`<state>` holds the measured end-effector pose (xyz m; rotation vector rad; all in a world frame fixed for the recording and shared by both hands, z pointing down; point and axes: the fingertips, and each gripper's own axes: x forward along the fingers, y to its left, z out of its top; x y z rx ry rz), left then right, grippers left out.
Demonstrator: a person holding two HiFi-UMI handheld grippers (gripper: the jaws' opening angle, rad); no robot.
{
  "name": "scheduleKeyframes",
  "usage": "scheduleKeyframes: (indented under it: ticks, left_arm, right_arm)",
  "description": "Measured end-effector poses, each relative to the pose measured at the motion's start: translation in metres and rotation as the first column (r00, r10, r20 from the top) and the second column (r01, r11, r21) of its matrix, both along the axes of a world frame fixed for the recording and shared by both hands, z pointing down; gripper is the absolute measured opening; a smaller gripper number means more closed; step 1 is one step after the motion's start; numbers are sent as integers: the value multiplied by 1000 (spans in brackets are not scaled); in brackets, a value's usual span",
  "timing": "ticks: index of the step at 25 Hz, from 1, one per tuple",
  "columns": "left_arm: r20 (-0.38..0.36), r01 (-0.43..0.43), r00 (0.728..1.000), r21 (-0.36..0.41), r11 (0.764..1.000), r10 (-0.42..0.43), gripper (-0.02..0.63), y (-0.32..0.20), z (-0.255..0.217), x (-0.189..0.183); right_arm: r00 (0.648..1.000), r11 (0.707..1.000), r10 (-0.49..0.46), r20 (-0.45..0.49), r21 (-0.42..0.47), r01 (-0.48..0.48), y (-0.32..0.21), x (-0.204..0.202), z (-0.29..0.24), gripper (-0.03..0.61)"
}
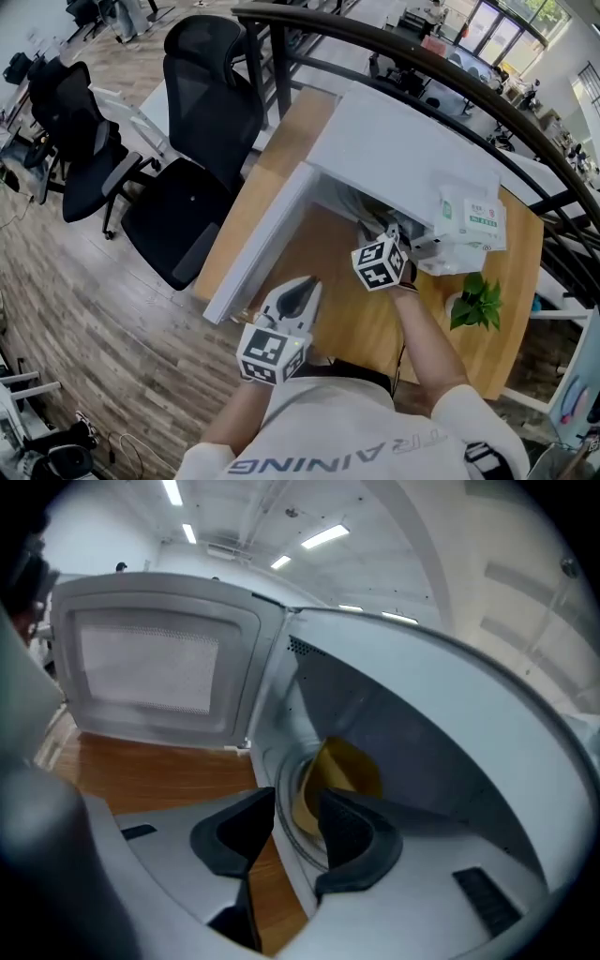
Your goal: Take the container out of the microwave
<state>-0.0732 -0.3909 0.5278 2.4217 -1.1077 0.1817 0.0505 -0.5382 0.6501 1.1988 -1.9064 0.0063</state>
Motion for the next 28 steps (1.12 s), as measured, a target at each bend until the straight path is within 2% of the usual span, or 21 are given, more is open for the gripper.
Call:
scheduleKeyframes:
  ticks: [4,13,16,18,28]
  left_arm:
    - [3,12,1000,-8,1000,-12,52,-1,4,-3]
    - [7,-3,1000,-26,1000,4,52,1,12,-2]
    - [5,-9,1000,-33,999,9,51,3,13,-1]
    - [0,-13,1000,-33,999,13,52,3,12,1]
    - [-13,-30,999,-17,999,30,52,4,6,2]
  right_arm:
    - [998,1000,18,-53,-15,-19,-17,6,17,173]
    - [987,998,-12,-161,-60,2,-28,7,43,175]
    - [986,998,-22,-164,-59,12,-29,7,44,142]
    - [986,998,-24,-163,-54,15,-30,8,41,87]
    - [984,997,-58,-168,-58,49,-13,3,38,46]
